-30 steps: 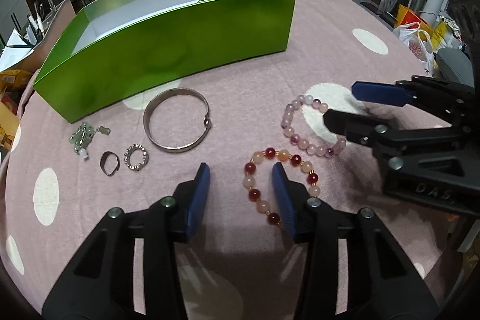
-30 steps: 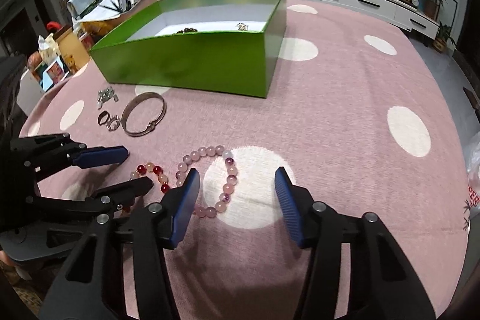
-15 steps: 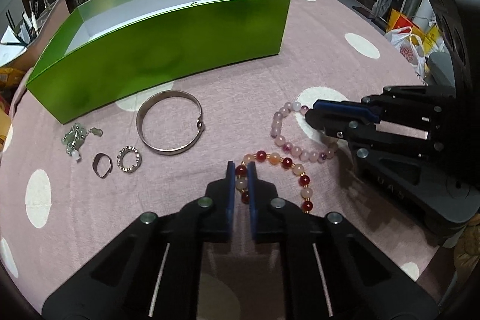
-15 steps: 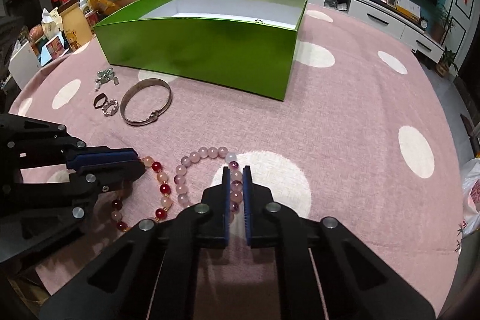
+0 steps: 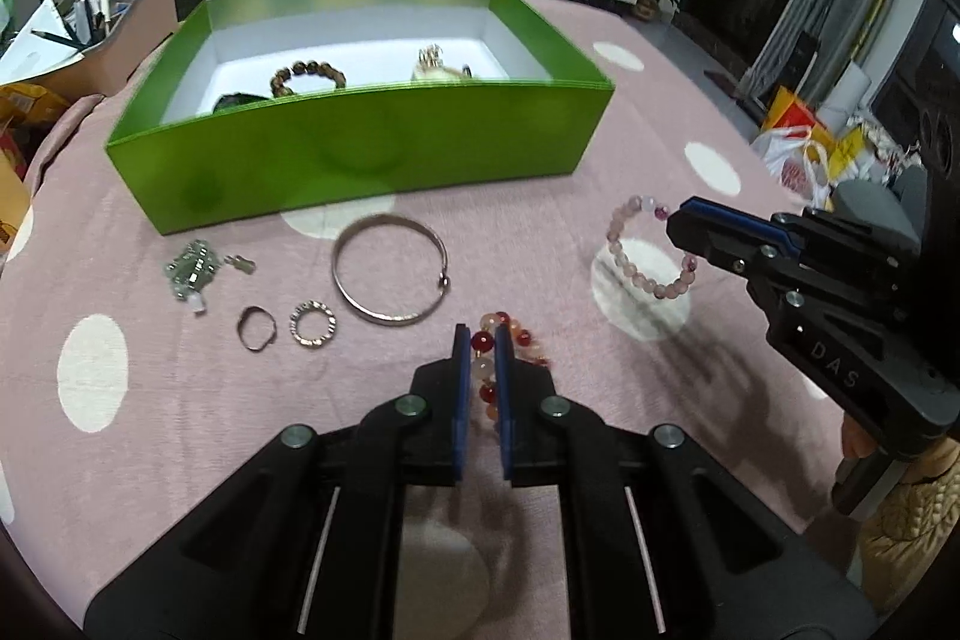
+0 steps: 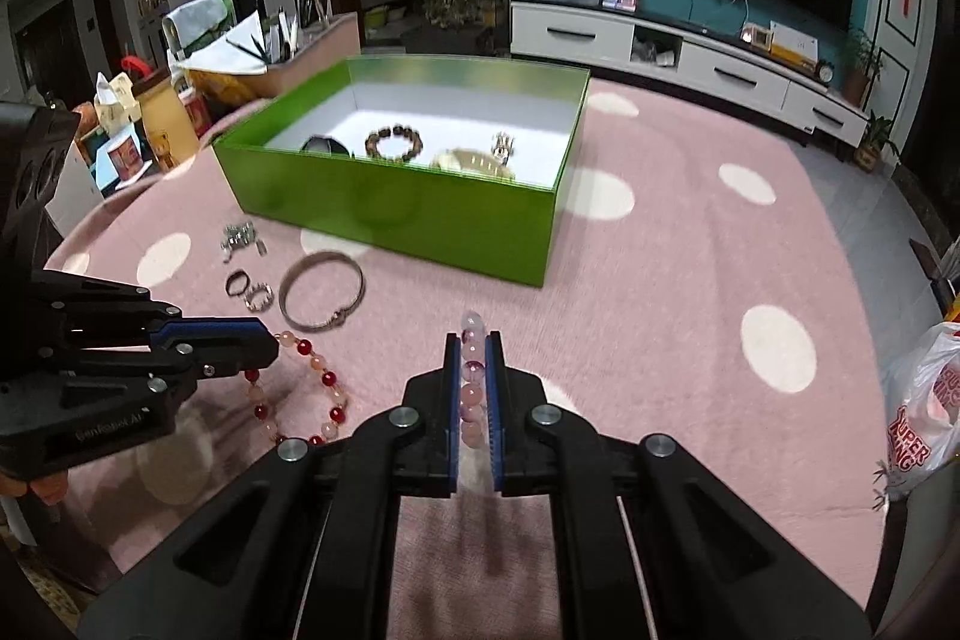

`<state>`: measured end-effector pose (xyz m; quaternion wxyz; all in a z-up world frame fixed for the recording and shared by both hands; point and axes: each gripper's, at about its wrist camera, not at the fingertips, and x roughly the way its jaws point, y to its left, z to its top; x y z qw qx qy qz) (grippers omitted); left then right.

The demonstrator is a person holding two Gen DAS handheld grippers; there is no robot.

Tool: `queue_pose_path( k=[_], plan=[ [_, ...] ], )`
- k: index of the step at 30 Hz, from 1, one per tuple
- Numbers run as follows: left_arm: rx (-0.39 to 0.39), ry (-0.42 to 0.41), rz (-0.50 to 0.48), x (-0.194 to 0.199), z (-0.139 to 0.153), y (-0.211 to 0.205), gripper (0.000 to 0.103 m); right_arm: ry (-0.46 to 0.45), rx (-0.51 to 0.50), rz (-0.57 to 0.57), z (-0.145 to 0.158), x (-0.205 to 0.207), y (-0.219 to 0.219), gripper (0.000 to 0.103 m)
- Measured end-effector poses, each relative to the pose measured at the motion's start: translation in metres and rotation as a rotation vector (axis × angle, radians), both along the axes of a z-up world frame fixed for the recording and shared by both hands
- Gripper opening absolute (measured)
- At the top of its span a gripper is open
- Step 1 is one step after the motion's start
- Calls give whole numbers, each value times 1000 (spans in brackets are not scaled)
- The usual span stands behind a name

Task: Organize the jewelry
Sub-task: 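Carry both bead bracelets into the green box and open both tools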

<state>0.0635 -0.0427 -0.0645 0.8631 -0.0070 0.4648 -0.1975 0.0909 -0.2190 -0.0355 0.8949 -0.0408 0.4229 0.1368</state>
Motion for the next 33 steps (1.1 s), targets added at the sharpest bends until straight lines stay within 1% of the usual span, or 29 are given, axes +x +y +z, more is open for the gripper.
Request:
queue_pose_path(
  k=[9, 17, 20, 25, 29, 33],
  plan=[
    [-30, -69, 37, -2, 38, 21, 7, -55, 6, 13, 27, -4, 7, 7],
    [-35, -123, 98, 20, 72, 46, 7, -96, 24, 32, 48, 4, 16, 7],
    [-40, -135, 122, 36, 85, 55, 7, -105, 31, 32, 52, 11, 17, 7],
    [-40, -141, 141, 63, 97, 61, 7, -128, 34, 28, 61, 30, 17, 7],
    [-41, -137, 151, 90, 104, 59, 7, -146, 29, 16, 68, 50, 16, 7],
    [-43, -129, 156, 117, 107, 52, 7, -153, 24, 11, 68, 72, 14, 7]
  ],
)
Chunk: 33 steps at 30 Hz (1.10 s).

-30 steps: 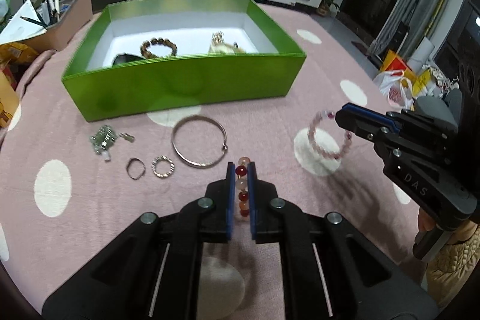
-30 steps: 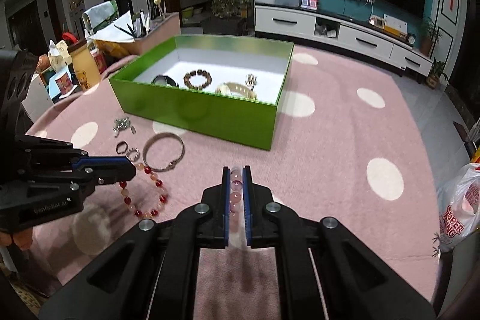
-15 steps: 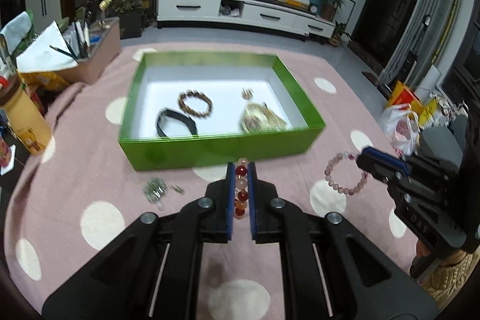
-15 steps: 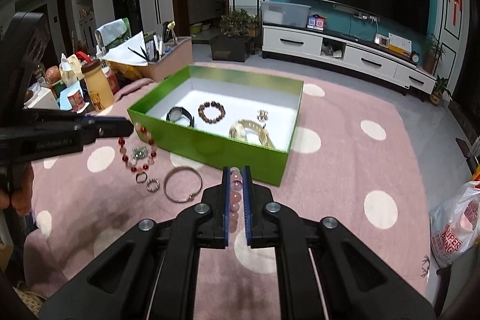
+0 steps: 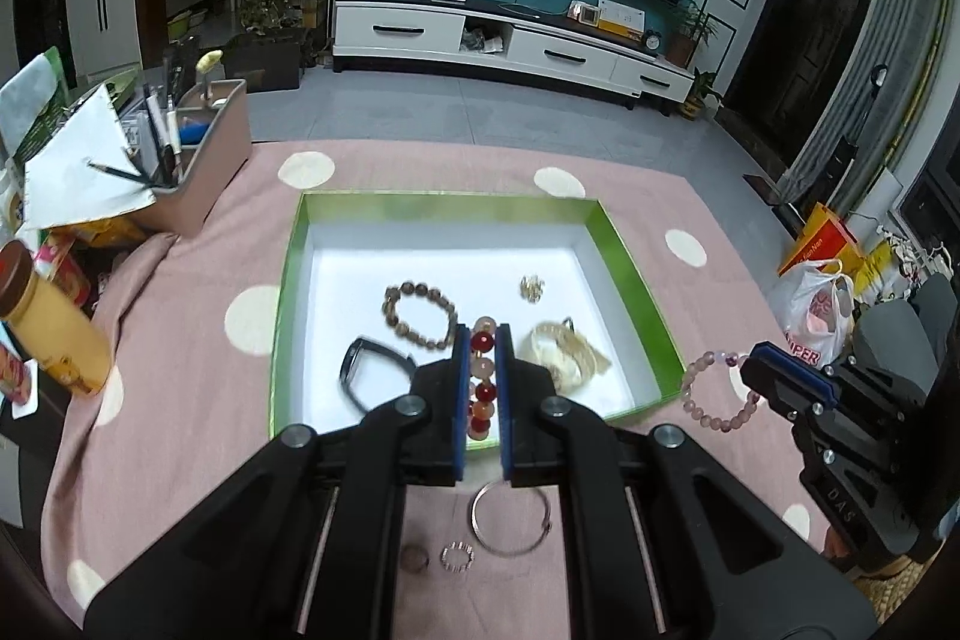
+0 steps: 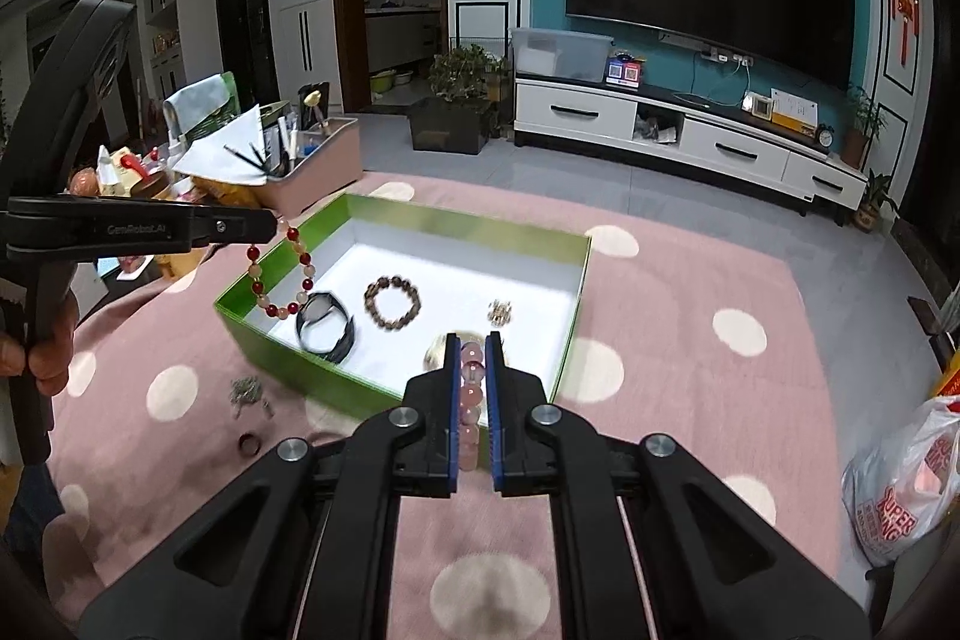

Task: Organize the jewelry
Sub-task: 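Carry both bead bracelets into the green box and open both tools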

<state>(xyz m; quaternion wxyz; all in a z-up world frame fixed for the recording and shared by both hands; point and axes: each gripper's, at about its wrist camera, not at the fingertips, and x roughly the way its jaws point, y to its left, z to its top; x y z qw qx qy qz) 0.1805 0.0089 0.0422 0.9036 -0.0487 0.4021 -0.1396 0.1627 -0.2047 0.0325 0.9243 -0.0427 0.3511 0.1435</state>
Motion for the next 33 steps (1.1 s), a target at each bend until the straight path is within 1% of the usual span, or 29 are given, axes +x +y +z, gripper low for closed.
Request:
queue_pose_path(
  k=[4, 7, 13, 17, 22, 25, 26, 28, 29, 31, 32, 33],
  plan=[
    [-1, 27, 3, 24, -7, -8, 7, 10, -6, -7, -4, 25, -1, 7],
    [13, 46, 4, 40, -16, -16, 7, 16, -7, -13, -9, 41, -2, 7],
    [43, 104, 6, 68, -45, -32, 7, 55, -20, -29, -31, 76, -1, 7],
    [67, 140, -2, 77, -64, -42, 8, 88, -52, -29, -46, 92, 5, 7],
    [77, 196, -16, 85, -90, -50, 8, 128, -82, -25, -65, 105, 11, 7],
    [97, 209, -14, 88, -99, -51, 8, 145, -98, -31, -74, 112, 13, 7],
    [107, 207, -14, 89, -100, -51, 8, 142, -105, -40, -74, 113, 13, 12],
    [111, 206, -11, 89, -99, -49, 8, 143, -99, -53, -74, 115, 11, 18],
    [111, 203, -8, 89, -98, -47, 11, 145, -85, -58, -72, 114, 8, 21],
    [112, 192, 0, 88, -94, -44, 15, 136, -74, -65, -69, 113, 6, 21],
    [112, 189, 2, 87, -92, -42, 20, 131, -66, -65, -66, 111, 4, 22],
    [108, 182, 3, 86, -89, -40, 28, 123, -58, -64, -64, 109, 3, 23]
  ],
)
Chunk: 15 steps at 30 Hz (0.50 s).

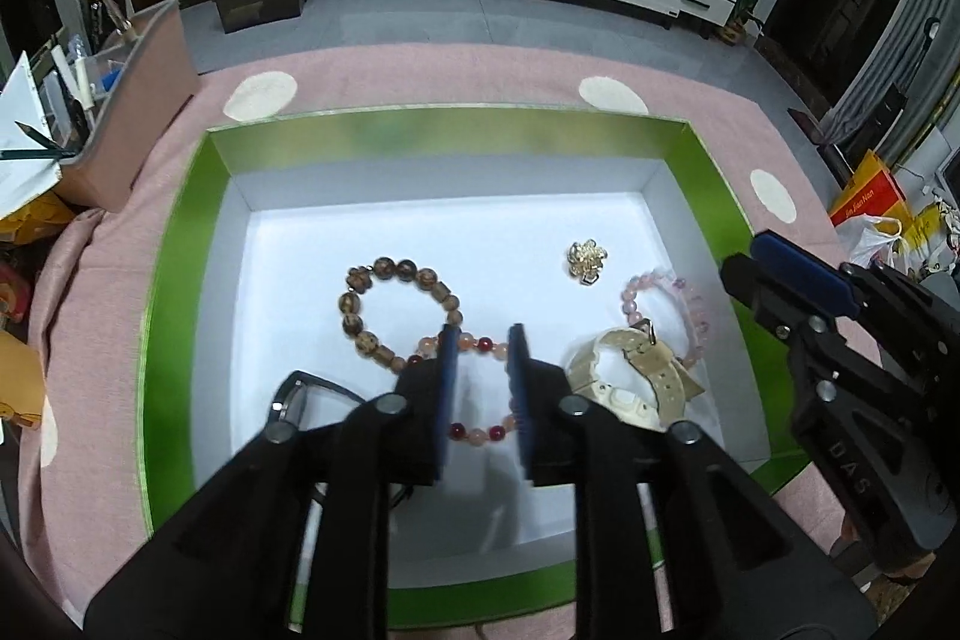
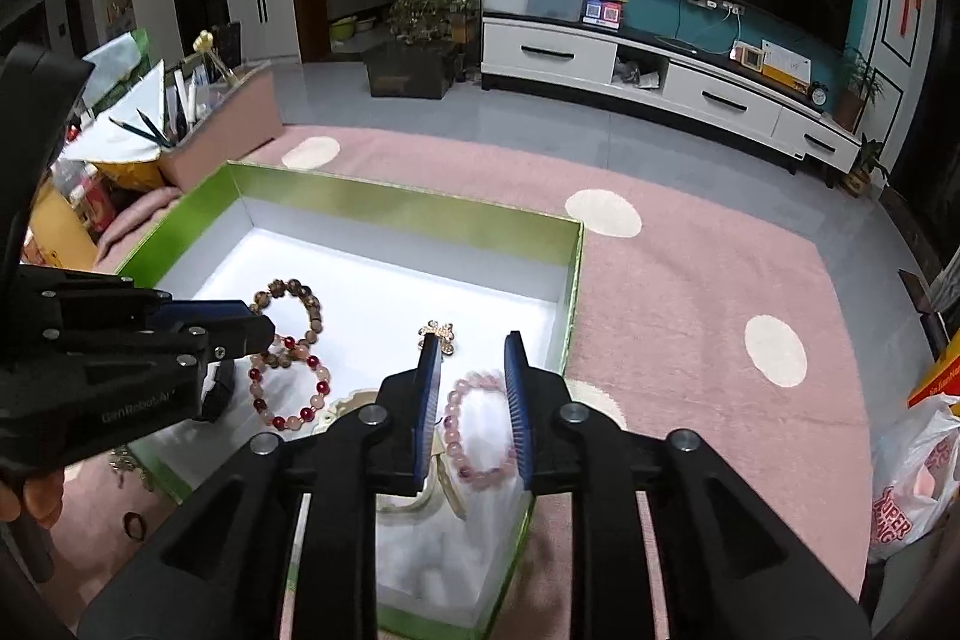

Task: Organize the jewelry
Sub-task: 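Carry both bead bracelets into the green box and open both tools, then lift both tools out of the box and move toward the remaining jewelry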

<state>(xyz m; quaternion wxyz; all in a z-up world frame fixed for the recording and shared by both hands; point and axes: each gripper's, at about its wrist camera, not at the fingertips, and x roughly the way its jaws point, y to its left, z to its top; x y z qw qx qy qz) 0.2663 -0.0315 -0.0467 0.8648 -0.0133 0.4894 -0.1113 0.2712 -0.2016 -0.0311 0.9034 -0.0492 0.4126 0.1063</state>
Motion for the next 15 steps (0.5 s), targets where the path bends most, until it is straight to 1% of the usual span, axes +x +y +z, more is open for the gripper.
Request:
queue_pose_path(
  k=[1, 2, 3, 5, 7, 8, 9, 11, 12, 13, 15],
  plan=[
    [-2, -7, 0, -1, 3, 1, 32, -5, 6, 1, 2, -3, -1, 28],
    [1, -16, 2, -3, 6, 2, 39, -13, 9, 0, 5, -7, -2, 31],
    [5, -27, 3, -6, 10, 4, 45, -20, 13, 1, 8, -11, -4, 31],
    [11, -39, 3, -12, 16, 6, 54, -31, 23, 2, 14, -21, -6, 33],
    [25, -57, 7, -20, 23, 11, 58, -42, 32, 8, 20, -32, -7, 37],
    [31, -65, 10, -23, 26, 15, 64, -51, 35, 11, 23, -38, -8, 40],
    [36, -73, 17, -28, 29, 19, 71, -55, 37, 11, 25, -43, -10, 41],
    [41, -85, 24, -37, 36, 27, 73, -61, 49, 16, 30, -57, -12, 42],
    [45, -92, 28, -43, 39, 32, 79, -63, 53, 18, 32, -62, -13, 42],
    [51, -95, 34, -49, 41, 36, 82, -64, 56, 19, 33, -68, -15, 44],
    [57, -108, 50, -63, 45, 47, 86, -65, 63, 18, 36, -80, -18, 45]
  ],
)
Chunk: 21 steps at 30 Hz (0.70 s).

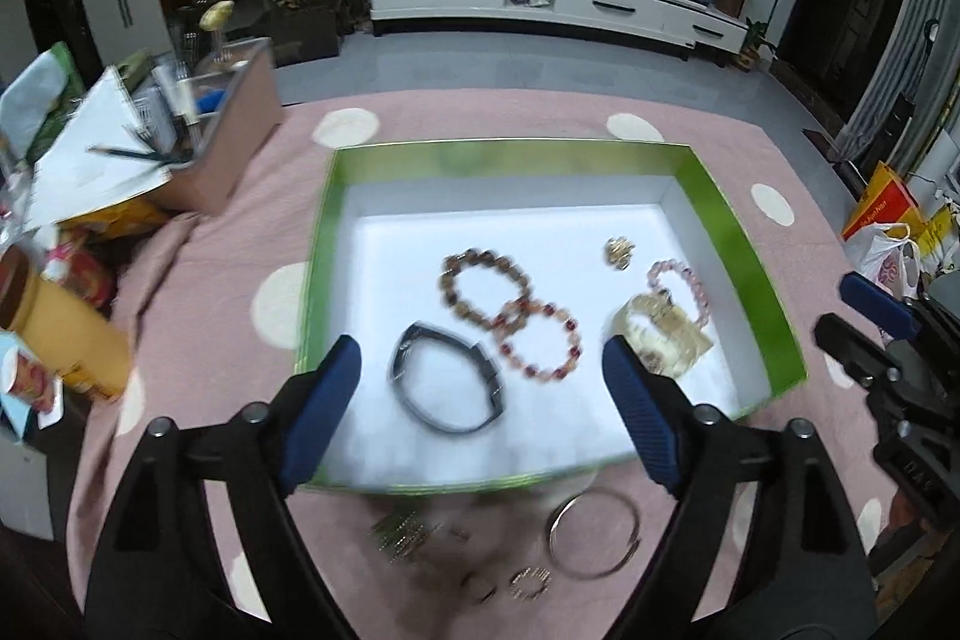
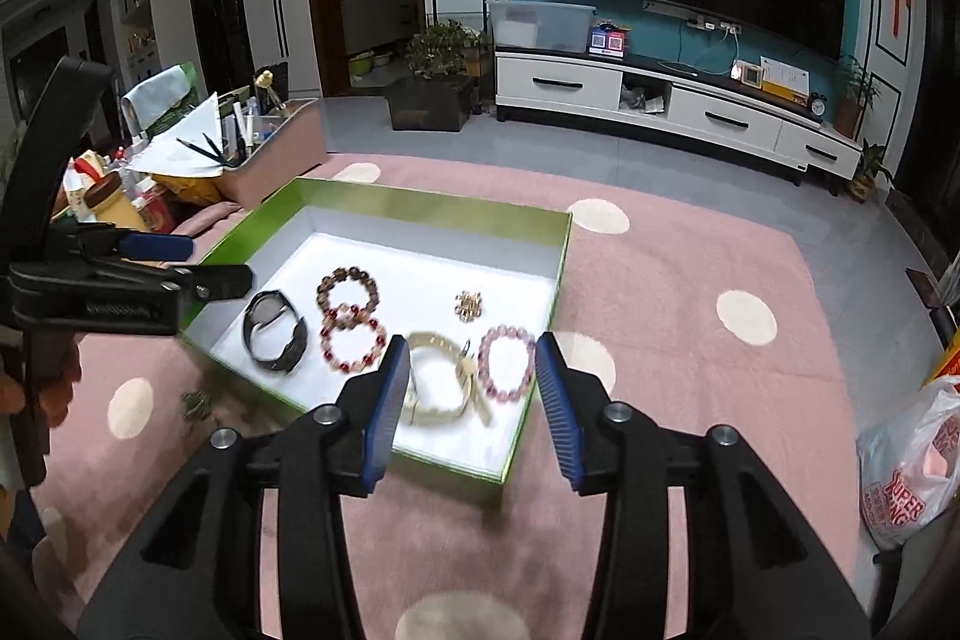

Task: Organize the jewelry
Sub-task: 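Lift both tools out of the box and move toward the remaining jewelry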

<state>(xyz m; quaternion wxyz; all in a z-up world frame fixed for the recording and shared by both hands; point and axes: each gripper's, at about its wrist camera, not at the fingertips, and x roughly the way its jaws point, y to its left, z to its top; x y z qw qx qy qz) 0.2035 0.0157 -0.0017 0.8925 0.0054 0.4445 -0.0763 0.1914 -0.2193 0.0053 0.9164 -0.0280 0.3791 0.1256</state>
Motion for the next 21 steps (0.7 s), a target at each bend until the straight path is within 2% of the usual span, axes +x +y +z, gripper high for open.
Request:
queue_pose_path(
  k=[3, 11, 21],
  plan=[
    [-9, -6, 26, -21, 1, 19, 92, -4, 11, -2, 5, -18, -4, 45],
    [-27, 38, 138, -72, -19, 71, 92, 11, 33, -1, 7, -59, -3, 49],
    [-19, 76, 183, -120, -53, 78, 92, 104, 60, 24, -21, -98, 18, 50]
  ],
)
